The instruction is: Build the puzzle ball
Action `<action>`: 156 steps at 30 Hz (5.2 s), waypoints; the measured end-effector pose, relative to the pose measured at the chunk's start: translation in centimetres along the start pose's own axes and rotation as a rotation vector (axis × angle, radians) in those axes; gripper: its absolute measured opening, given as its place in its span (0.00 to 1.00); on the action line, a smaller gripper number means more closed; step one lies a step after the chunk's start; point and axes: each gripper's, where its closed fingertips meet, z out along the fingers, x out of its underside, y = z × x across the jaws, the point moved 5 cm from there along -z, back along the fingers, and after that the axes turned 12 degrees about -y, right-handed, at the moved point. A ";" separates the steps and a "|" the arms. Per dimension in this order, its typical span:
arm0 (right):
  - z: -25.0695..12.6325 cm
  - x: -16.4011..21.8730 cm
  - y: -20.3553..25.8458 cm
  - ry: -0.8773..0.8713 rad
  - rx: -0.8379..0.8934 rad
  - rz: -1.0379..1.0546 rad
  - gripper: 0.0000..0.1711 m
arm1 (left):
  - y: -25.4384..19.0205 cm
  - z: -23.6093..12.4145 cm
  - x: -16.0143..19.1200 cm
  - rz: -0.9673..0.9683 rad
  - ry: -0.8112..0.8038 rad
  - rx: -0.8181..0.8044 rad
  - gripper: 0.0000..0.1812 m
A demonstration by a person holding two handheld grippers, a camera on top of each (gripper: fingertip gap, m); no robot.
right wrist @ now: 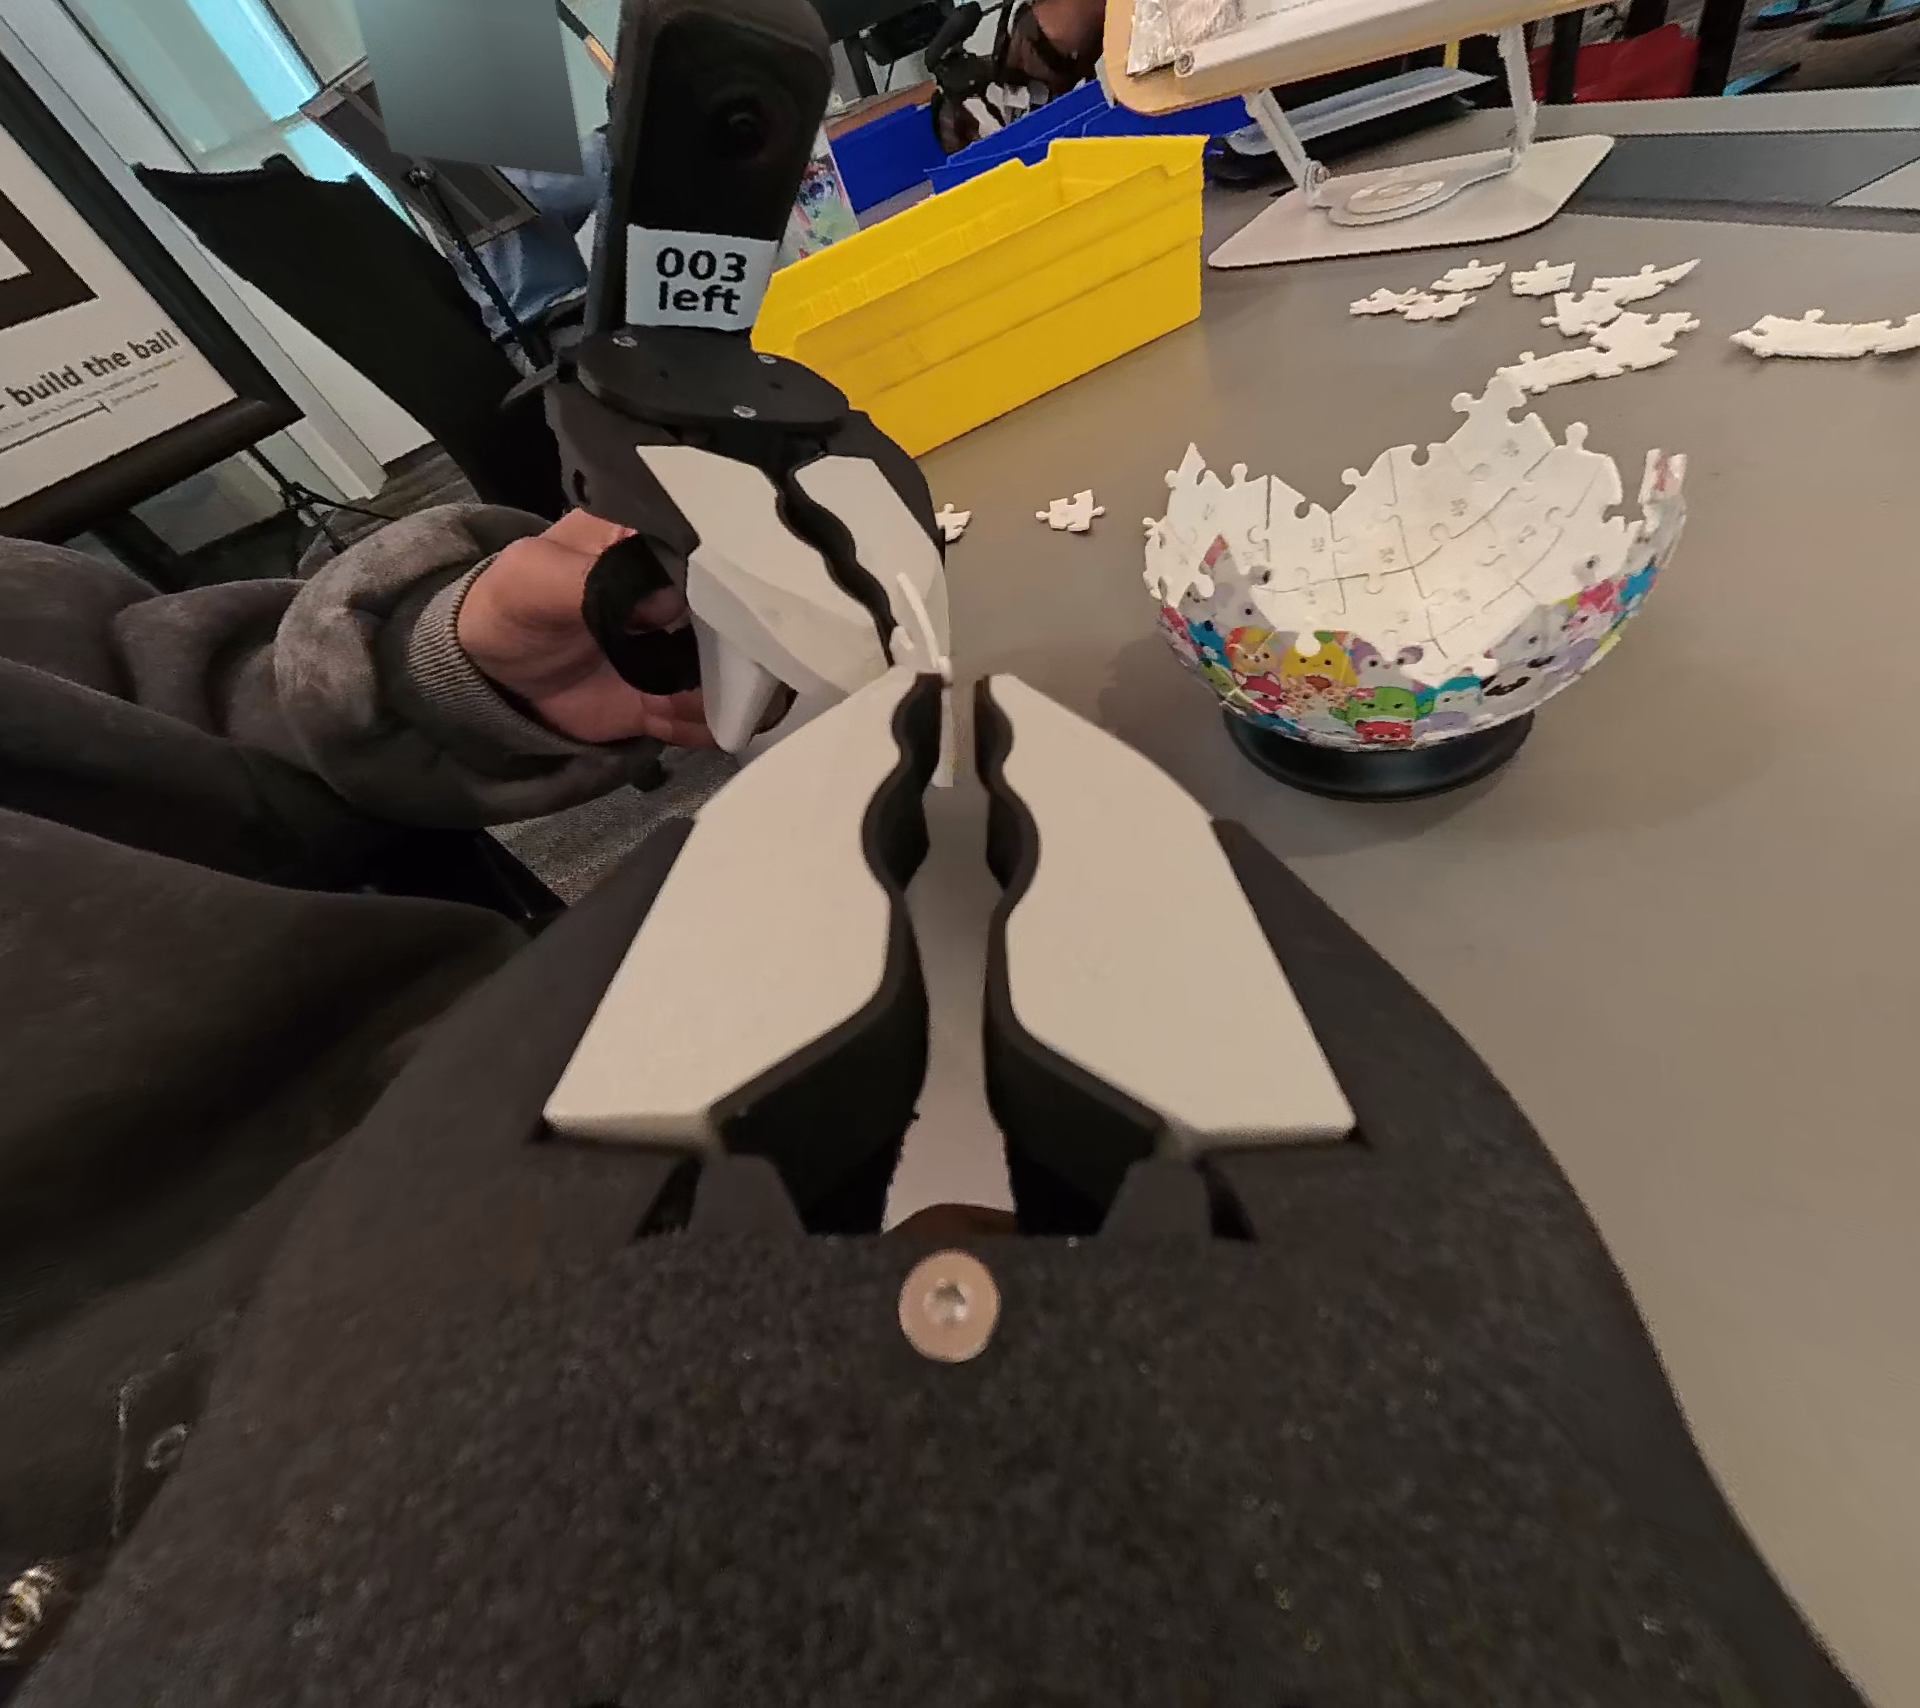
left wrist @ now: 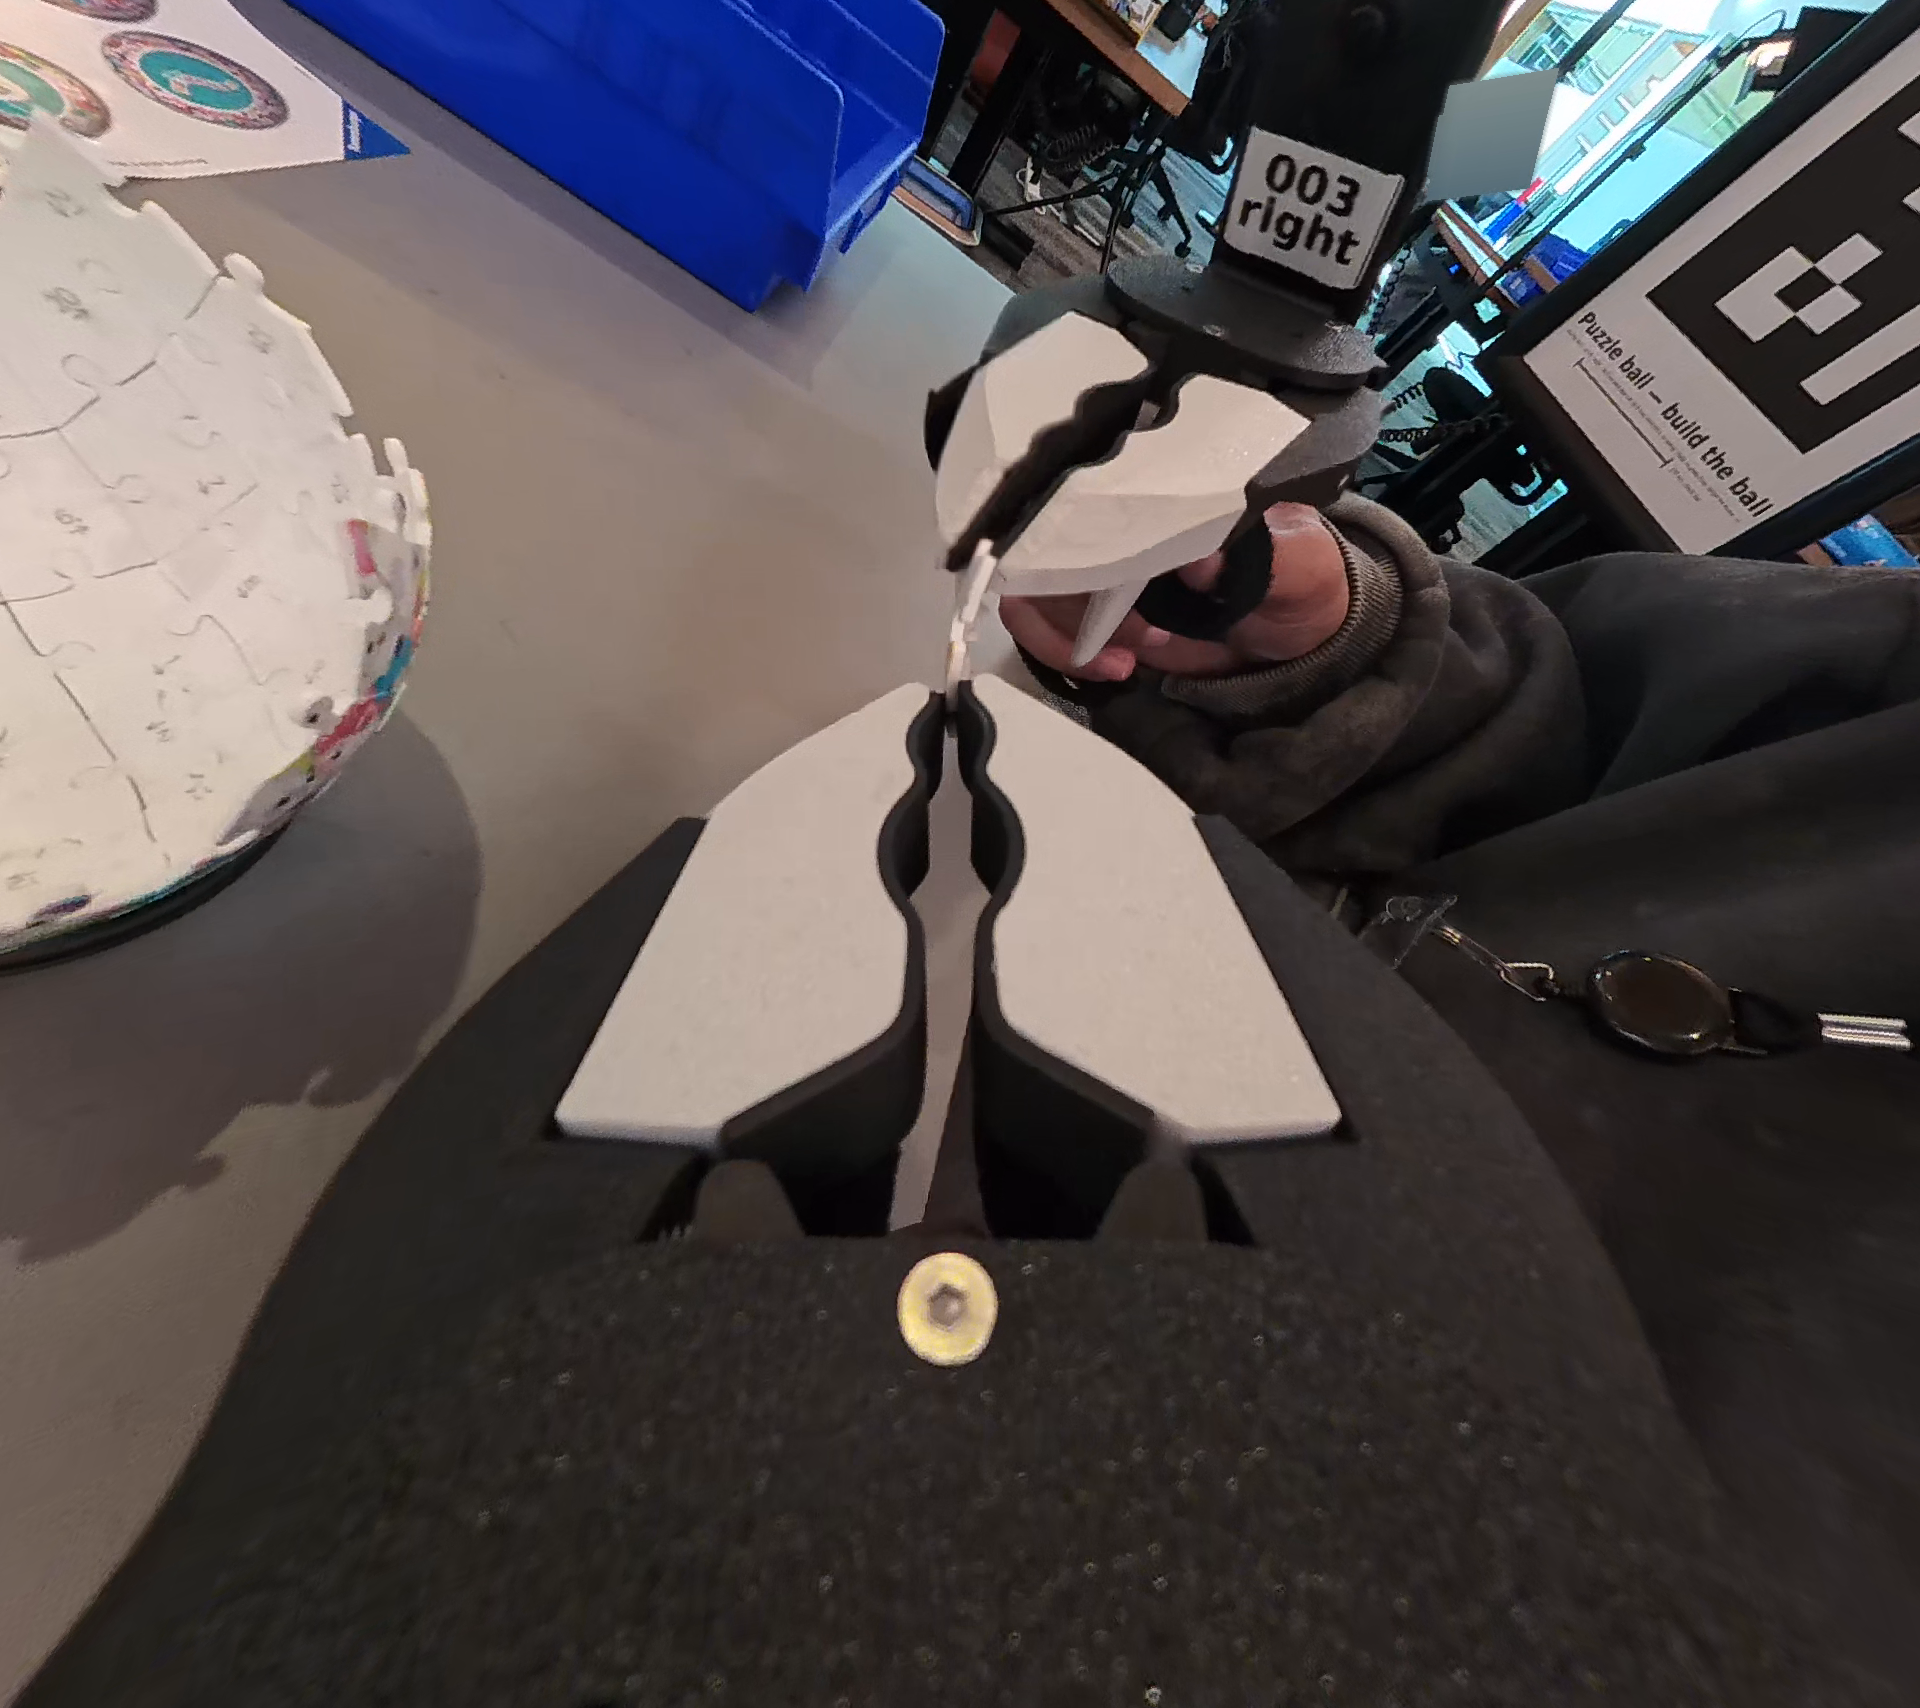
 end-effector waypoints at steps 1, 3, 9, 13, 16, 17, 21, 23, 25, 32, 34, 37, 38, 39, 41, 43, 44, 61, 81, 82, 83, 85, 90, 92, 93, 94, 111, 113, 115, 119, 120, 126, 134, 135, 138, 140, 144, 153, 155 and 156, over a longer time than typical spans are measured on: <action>0.0 0.0 0.0 -0.002 -0.007 0.007 0.04 | 0.0 0.0 0.0 0.000 0.003 0.002 0.01; 0.0 0.0 0.0 0.004 -0.020 0.014 0.02 | 0.1 0.1 0.2 0.000 0.011 -0.001 0.01; 0.0 0.1 0.2 0.032 -0.003 -0.035 0.02 | 0.0 0.2 0.4 0.022 0.027 -0.017 0.01; 0.7 -1.1 0.0 0.071 -0.018 -0.136 0.01 | 0.1 -0.3 -0.4 0.052 0.005 -0.040 0.03; 1.6 -4.5 -2.1 0.105 0.032 -0.418 0.01 | 0.2 -1.9 -3.0 0.134 -0.061 -0.106 0.14; 2.1 -5.9 -3.0 0.131 0.040 -0.509 0.01 | 0.7 -2.6 -4.1 0.190 -0.070 -0.157 0.15; 5.7 -9.7 -7.9 0.172 0.026 -0.618 0.01 | 3.9 -5.6 -8.5 0.419 -0.040 -0.401 0.16; 8.0 -9.2 -10.7 0.198 -0.025 -0.567 0.01 | 6.2 -6.2 -10.0 0.466 0.020 -0.457 0.16; 9.7 -8.1 -12.6 0.196 -0.078 -0.518 0.01 | 8.9 -6.0 -10.7 0.459 0.111 -0.488 0.17; 11.4 -6.9 -15.5 0.110 -0.211 -0.441 0.01 | 14.6 -2.4 -11.0 0.470 0.257 -0.399 0.15; 11.5 -7.5 -15.3 0.085 -0.270 -0.366 0.01 | 14.6 -1.4 -11.7 0.486 0.232 -0.353 0.14; 11.6 -7.6 -15.1 0.087 -0.317 -0.345 0.01 | 14.0 -0.6 -12.5 0.483 0.173 -0.282 0.13; 11.7 -7.7 -14.9 0.075 -0.333 -0.336 0.01 | 13.9 -0.5 -12.6 0.474 0.166 -0.266 0.10; 11.7 -7.8 -14.7 0.066 -0.347 -0.320 0.01 | 13.9 -0.4 -12.6 0.468 0.157 -0.255 0.05; 11.8 -7.6 -14.8 0.077 -0.350 -0.306 0.02 | 13.9 -0.5 -12.4 0.455 0.147 -0.243 0.01; 11.7 -7.3 -15.0 0.128 -0.338 -0.323 0.02 | 14.2 -0.5 -12.1 0.433 0.163 -0.250 0.01; 11.7 -7.2 -15.3 0.166 -0.311 -0.351 0.03 | 14.5 -0.6 -11.9 0.430 0.177 -0.276 0.01; 11.4 -5.8 -13.9 0.463 -0.277 -0.624 0.00 | 14.6 0.8 -9.2 0.465 0.285 -0.246 0.01; 12.2 -5.3 -16.0 0.557 -0.196 -0.565 0.01 | 16.5 -1.9 -10.4 0.449 0.282 -0.335 0.15; 12.3 -5.1 -16.2 0.579 -0.183 -0.576 0.01 | 16.8 -2.2 -10.5 0.450 0.286 -0.352 0.15; 12.4 -4.8 -16.3 0.606 -0.168 -0.609 0.01 | 17.1 -2.3 -10.5 0.448 0.292 -0.359 0.15; 12.8 -4.5 -16.4 0.647 -0.155 -0.687 0.01 | 17.6 -2.2 -10.3 0.432 0.319 -0.364 0.15; 13.7 -3.9 -15.8 0.633 -0.190 -0.695 0.01 | 18.4 -1.2 -9.4 0.411 0.389 -0.354 0.15; 13.6 -3.9 -16.1 0.625 -0.186 -0.705 0.01 | 18.3 -0.8 -9.1 0.415 0.400 -0.340 0.14; 13.5 -4.1 -16.1 0.616 -0.186 -0.703 0.01 | 18.2 -0.7 -9.0 0.420 0.410 -0.335 0.13; 13.5 -4.2 -16.1 0.604 -0.191 -0.696 0.01 | 18.2 -0.6 -8.8 0.427 0.422 -0.334 0.13; 13.8 -4.0 -15.9 0.556 -0.231 -0.706 0.01 | 18.3 -0.7 -8.3 0.434 0.489 -0.355 0.11; 13.8 -3.9 -15.9 0.562 -0.234 -0.708 0.01 | 18.3 -0.8 -8.3 0.435 0.491 -0.357 0.11; 13.9 -3.8 -16.0 0.563 -0.235 -0.717 0.01 | 18.4 -0.7 -8.3 0.433 0.492 -0.356 0.11; 13.9 -3.7 -16.2 0.556 -0.236 -0.724 0.01 | 18.6 -0.7 -8.3 0.429 0.486 -0.359 0.11; 13.9 -3.7 -16.2 0.553 -0.239 -0.725 0.01 | 18.5 -0.7 -8.4 0.430 0.481 -0.360 0.10; 14.0 -3.6 -16.3 0.542 -0.242 -0.745 0.01 | 17.9 -0.6 -9.3 0.424 0.443 -0.342 0.07; 14.1 -3.5 -16.2 0.530 -0.245 -0.737 0.01 | 17.7 -0.2 -9.5 0.473 0.450 -0.375 0.03; 14.1 -3.5 -16.2 0.530 -0.245 -0.737 0.01 | 17.8 -0.2 -9.5 0.487 0.451 -0.385 0.02; 14.1 -3.4 -16.2 0.529 -0.245 -0.740 0.01 | 17.8 -0.2 -9.5 0.508 0.458 -0.393 0.01; 14.1 -3.5 -16.3 0.523 -0.245 -0.741 0.01 | 17.7 -0.2 -9.5 0.516 0.456 -0.393 0.01; 14.1 -3.5 -16.4 0.514 -0.240 -0.750 0.01 | 17.7 -0.2 -9.6 0.532 0.450 -0.400 0.01; 13.8 -4.0 -16.7 0.578 -0.288 -0.785 0.04 | 17.7 -0.4 -9.6 0.556 0.451 -0.399 0.01; 14.1 -3.9 -16.5 0.573 -0.311 -0.781 0.04 | 17.7 -0.3 -9.6 0.557 0.447 -0.397 0.01; 14.3 -3.7 -16.5 0.575 -0.318 -0.781 0.04 | 17.7 -0.3 -9.6 0.557 0.445 -0.396 0.01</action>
